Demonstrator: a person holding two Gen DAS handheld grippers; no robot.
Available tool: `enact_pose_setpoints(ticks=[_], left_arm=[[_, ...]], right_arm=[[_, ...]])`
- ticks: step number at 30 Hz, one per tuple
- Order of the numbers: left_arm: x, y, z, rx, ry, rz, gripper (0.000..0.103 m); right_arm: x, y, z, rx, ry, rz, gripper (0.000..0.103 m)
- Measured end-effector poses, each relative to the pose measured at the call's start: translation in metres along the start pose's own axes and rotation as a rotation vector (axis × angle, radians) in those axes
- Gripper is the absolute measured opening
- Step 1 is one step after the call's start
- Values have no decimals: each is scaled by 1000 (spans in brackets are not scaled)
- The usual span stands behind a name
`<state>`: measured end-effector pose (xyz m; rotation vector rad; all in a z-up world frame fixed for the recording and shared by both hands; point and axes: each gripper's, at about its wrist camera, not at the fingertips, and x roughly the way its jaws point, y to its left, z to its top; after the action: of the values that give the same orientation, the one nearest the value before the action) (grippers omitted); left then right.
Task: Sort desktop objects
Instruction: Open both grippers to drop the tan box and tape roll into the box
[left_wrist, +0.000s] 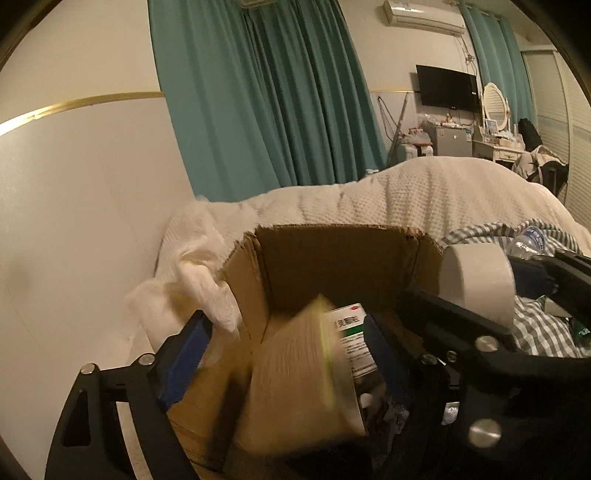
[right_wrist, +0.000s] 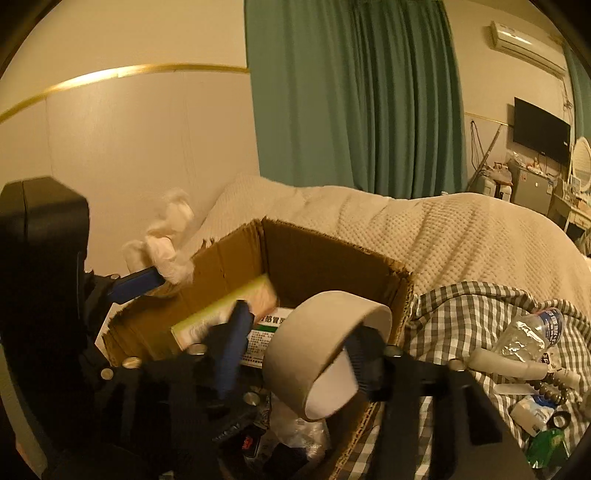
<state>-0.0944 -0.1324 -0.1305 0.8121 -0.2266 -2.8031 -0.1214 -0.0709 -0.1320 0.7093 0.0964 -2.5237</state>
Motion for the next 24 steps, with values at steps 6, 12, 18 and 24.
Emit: enact_pose_setpoints(ticks=[6,12,18,24], left_arm=[[-14,-4,9,5,-59,3,95],[-32,4,21,-34,-122,39,100],[-28,16,26,-77,-134,128,103],[-8,36,19,-138,-34,188,103]], right_arm=[[-16,-7,9,16,-43,-3,56],[-30,-7,18,39,-81,43,61],[-34,1,25,32,-91,69,64],[-14,-5,30,96,77,107,80]])
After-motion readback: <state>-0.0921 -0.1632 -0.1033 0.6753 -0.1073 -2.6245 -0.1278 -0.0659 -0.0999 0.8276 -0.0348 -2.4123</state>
